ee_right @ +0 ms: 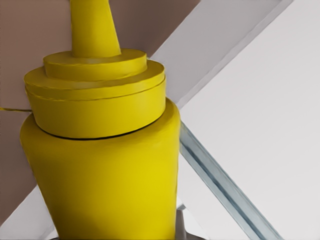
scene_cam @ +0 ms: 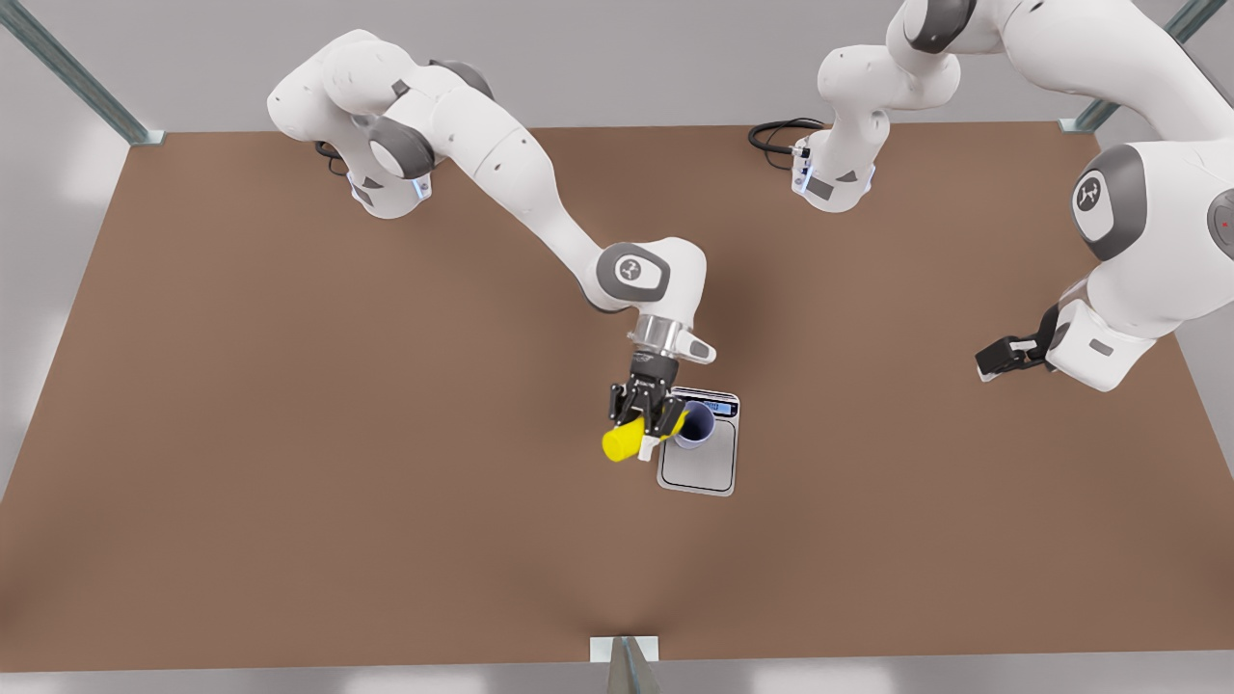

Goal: Move cup to the weight, pick up sauce bottle, pour sauce

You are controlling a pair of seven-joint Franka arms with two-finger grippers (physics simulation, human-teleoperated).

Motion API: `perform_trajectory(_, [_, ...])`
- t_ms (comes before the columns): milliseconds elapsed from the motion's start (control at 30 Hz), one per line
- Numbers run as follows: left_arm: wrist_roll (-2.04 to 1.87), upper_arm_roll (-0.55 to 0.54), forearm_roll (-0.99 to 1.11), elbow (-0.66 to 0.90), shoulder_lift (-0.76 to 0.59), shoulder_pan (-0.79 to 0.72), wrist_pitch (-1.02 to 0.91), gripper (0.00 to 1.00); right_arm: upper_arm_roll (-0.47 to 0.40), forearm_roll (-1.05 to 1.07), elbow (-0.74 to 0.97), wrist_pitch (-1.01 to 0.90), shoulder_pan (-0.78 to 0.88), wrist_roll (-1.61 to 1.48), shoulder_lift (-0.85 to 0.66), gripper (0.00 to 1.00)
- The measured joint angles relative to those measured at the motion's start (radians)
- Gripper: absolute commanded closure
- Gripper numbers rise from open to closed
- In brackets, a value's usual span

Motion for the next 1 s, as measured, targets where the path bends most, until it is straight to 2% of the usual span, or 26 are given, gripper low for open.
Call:
perform_trajectory(200, [0.000,0.000,0.000,0.000,0.000,0.000,0.000,0.00,-0.001,-0.043,0.007,-0.037,0.011,0.007,0.022,0.46])
perform_trajectory(333, [0.000,0.000,0.000,0.000,0.000,0.000,0.000,0.00,-0.003,-0.043,0.035,-0.040,0.011,0.145,0.045,0.46])
perform_trajectory(1000, [0.000,0.000,0.000,0.000,-0.002,0.000,-0.001,0.00,0.000,-0.109,0.024,-0.088,0.023,0.140,0.071,0.46])
